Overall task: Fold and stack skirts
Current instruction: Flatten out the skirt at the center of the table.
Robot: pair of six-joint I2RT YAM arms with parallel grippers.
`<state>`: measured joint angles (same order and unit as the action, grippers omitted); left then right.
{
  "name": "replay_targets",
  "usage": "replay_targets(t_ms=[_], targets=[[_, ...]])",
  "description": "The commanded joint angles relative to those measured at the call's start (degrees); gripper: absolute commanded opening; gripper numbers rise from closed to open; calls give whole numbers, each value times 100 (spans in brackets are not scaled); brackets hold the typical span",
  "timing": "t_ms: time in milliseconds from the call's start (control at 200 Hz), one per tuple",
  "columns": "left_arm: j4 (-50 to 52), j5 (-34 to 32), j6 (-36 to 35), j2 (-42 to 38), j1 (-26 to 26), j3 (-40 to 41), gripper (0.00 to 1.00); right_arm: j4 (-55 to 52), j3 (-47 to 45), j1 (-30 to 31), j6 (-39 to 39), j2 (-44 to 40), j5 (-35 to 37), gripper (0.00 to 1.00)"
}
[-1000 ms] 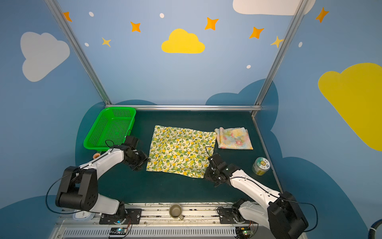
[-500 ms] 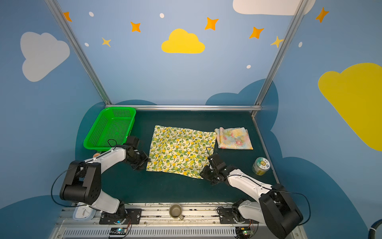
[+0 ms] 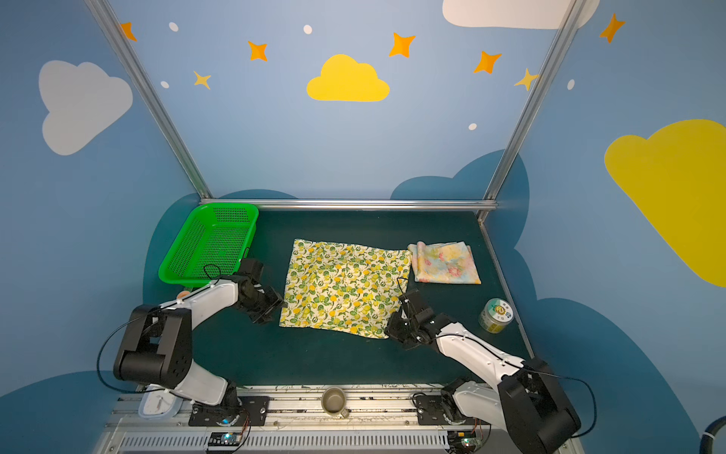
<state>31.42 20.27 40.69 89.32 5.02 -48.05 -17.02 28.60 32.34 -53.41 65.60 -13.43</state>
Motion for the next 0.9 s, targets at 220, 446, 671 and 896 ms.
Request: replay_targets(t_ms=[220, 446, 671, 896], targets=[[196, 597, -177, -157, -47, 214, 54, -326, 102, -332, 214, -43, -261, 0], [138, 608, -120, -327, 189, 553, 55, -207, 268, -368, 315, 391, -586, 0], [-150, 565, -46, -307, 344, 659, 40, -165, 356, -395, 366, 616, -752, 0], [-295, 527, -10, -162, 373, 382, 4, -214, 467, -591, 359, 596, -1023, 0]])
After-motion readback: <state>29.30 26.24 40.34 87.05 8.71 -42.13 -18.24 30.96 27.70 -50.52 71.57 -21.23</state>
